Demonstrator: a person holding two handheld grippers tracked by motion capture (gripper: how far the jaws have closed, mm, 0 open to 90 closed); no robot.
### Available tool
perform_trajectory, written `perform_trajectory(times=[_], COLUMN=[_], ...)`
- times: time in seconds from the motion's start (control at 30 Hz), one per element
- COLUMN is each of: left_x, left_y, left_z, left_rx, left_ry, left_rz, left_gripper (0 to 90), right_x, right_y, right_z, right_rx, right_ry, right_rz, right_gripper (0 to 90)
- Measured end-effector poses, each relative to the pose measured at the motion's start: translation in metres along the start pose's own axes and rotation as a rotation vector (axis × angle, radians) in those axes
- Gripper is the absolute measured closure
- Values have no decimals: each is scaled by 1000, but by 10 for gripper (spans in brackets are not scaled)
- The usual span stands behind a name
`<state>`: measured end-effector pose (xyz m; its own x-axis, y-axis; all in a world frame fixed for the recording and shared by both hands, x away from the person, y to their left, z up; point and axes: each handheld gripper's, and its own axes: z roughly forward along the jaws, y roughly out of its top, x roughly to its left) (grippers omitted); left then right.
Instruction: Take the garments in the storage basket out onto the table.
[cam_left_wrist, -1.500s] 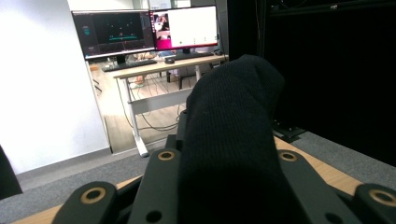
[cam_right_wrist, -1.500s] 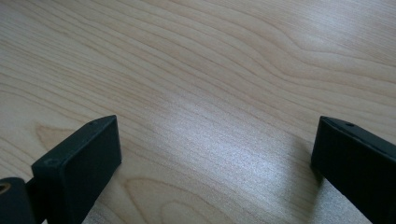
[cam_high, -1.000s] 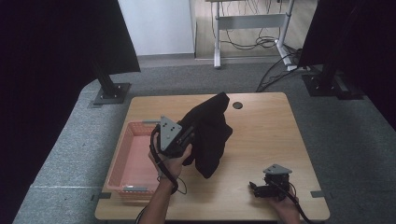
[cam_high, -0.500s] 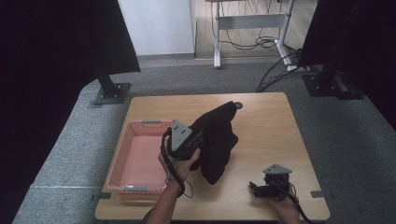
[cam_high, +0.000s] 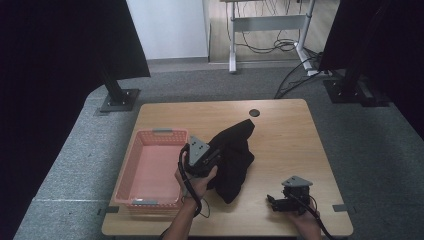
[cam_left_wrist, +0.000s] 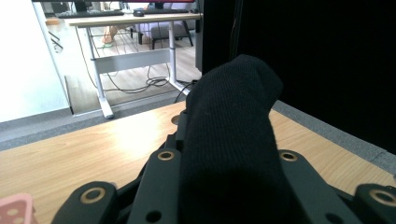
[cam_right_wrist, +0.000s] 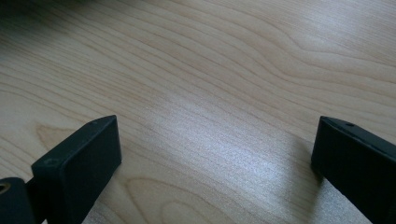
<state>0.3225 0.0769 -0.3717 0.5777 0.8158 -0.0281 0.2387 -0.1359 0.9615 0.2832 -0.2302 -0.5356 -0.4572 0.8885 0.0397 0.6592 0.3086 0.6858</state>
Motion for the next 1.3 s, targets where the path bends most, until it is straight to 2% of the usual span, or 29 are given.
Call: perform_trajectory(times=[0.37, 0.6, 1.0, 1.3], left_x=[-8, -11, -16, -19], left_y=[-21, -31, -33, -43], left_z=[5, 3, 4, 8], left_rx=[21, 20, 29, 64], left_ry=[-19, -10, -10, -13], left_rz=[-27, -50, -44, -41], left_gripper=[735, 734, 729, 708], right_x=[0, 1, 1, 1], right_y=[0, 0, 0, 0], right_z=[0, 0, 0, 0], right_rx=[-1, 0, -1, -1], right_ry=[4, 9, 13, 13], right_rz=[-3, -9, -13, -13], right_gripper=[10, 10, 10, 10])
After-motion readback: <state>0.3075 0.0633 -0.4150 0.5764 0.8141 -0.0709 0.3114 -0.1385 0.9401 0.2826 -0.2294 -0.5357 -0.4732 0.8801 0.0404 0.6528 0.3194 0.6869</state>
